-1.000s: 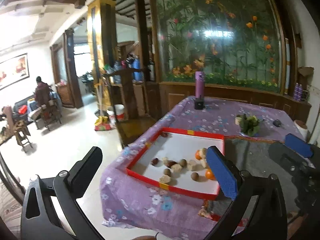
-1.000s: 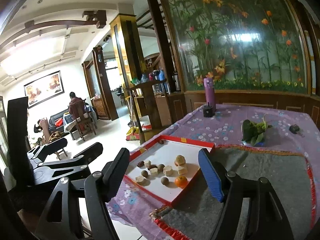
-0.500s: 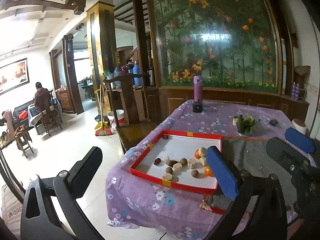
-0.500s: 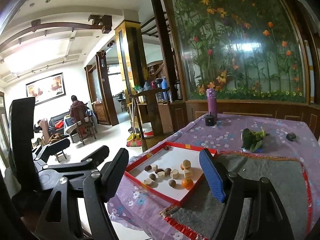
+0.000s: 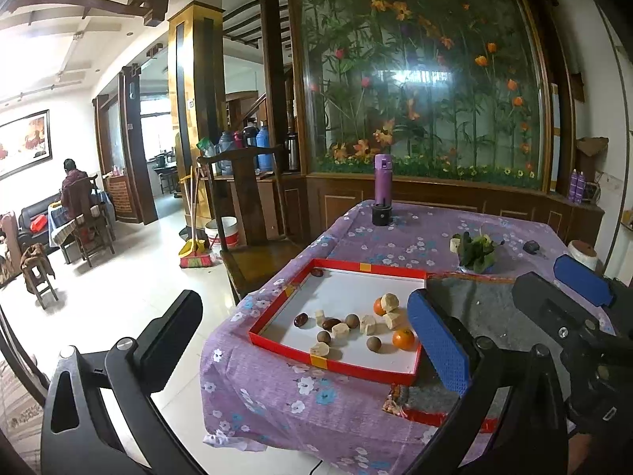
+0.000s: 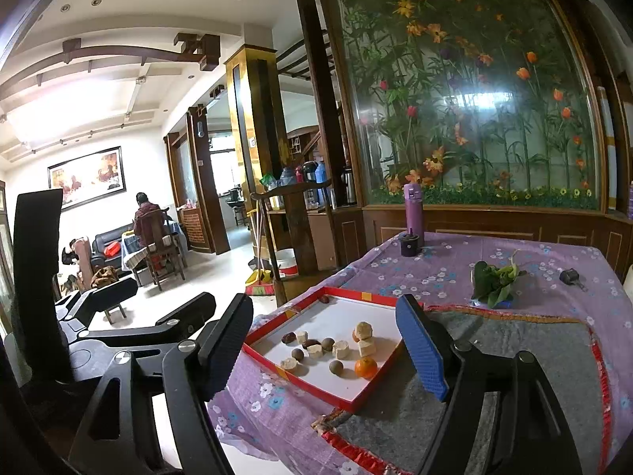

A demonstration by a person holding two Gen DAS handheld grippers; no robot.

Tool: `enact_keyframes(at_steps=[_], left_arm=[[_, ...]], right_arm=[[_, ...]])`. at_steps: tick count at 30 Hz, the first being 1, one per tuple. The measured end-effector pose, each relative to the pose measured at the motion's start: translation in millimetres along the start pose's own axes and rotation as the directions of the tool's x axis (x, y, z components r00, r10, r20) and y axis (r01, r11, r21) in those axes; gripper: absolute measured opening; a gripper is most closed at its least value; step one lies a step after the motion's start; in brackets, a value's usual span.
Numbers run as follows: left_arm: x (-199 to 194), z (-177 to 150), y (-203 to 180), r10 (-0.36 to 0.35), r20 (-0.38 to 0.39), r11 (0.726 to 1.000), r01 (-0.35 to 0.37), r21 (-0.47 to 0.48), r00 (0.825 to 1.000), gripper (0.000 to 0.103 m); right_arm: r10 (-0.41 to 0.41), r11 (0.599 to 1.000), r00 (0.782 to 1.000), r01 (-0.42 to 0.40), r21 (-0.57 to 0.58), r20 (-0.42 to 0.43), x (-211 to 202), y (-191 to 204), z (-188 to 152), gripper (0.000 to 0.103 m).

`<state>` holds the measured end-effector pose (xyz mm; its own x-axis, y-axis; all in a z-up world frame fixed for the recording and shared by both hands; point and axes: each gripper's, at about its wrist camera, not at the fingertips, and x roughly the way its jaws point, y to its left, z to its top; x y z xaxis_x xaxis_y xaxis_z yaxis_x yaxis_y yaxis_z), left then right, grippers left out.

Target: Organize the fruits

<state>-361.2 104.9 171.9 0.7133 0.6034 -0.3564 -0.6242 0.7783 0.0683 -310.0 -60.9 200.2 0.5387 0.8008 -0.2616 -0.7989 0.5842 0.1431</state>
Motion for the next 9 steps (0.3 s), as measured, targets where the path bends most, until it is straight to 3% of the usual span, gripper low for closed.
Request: enact_keyframes(at_steps=[9], left_arm=[[-3.0, 3.4, -5.6, -0.009, 0.03, 1.0, 0.008, 0.02, 1.0, 0.103]], right_arm=[[0.002, 1.0, 1.0, -0.002, 0.016, 0.005, -0.4, 1.2, 0.9, 0.077]])
